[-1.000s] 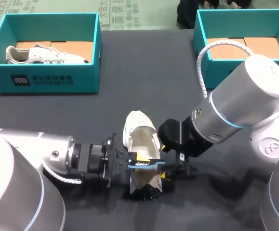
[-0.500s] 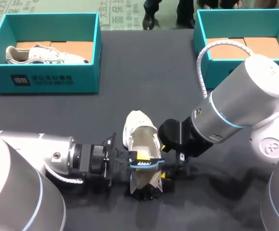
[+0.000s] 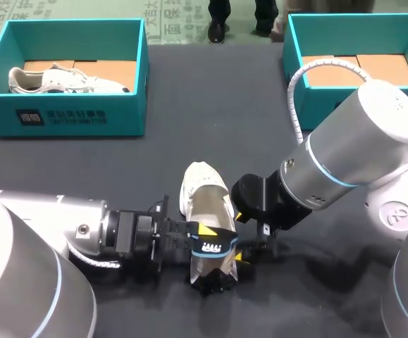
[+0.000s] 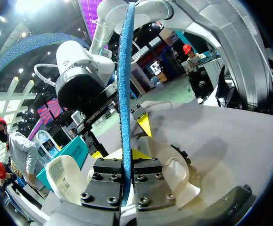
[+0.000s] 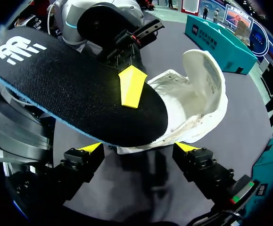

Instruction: Take the shoe out of the shoebox, open the shoe tongue, remove and reinsert the insole, then place the shoe into the shoebox

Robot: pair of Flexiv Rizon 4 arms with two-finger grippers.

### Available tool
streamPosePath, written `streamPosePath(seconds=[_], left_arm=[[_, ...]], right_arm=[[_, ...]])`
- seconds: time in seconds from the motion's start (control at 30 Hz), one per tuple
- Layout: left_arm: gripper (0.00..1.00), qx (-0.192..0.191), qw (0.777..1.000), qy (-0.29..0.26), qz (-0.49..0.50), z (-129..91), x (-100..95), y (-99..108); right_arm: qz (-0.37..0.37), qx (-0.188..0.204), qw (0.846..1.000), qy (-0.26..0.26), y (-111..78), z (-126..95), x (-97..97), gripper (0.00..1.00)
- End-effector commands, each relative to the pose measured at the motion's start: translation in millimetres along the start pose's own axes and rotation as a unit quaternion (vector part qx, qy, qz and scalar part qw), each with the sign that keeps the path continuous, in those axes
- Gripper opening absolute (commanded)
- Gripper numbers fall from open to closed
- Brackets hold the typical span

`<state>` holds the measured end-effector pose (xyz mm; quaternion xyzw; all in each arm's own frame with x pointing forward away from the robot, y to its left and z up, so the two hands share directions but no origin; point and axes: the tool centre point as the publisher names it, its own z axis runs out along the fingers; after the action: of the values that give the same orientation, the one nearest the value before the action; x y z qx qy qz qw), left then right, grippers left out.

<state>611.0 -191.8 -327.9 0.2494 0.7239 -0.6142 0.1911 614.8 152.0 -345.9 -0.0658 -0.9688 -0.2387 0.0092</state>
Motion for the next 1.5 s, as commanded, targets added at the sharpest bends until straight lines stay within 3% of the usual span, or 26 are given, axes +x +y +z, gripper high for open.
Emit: streamPosePath(seconds=[0.03,0.67,0.87,0.93,1.07,1.5], left_arm=[[0.00,0.001,1.000,0.001,0.001,3.6,0.7,10.9],[0.00,-0.025,1.000,-0.003,-0.015,3.8,-0.6,43.6],[0.01,-0.013,1.000,-0.007,-0.018,0.1,-2.6,32.6],[0.20,-0.008,1.000,-0.007,-0.016,-0.2,-3.3,28.9],[0.28,-0.003,1.000,-0.007,-0.012,0.2,-4.3,23.0],[0.29,0.011,1.000,-0.009,-0.001,0.9,-7.1,0.6]], right_arm=[[0.000,-0.001,1.000,-0.001,-0.5,0.8,1.5,1.00],[0.000,-0.001,1.000,-0.001,-0.5,0.8,1.5,1.00],[0.000,-0.001,1.000,-0.001,-0.5,0.8,1.5,1.00],[0.000,-0.001,1.000,-0.001,-0.5,0.8,1.5,1.00],[0.000,-0.001,1.000,-0.001,-0.5,0.8,1.5,1.00],[0.000,-0.001,1.000,-0.001,-0.5,0.8,1.5,1.00]])
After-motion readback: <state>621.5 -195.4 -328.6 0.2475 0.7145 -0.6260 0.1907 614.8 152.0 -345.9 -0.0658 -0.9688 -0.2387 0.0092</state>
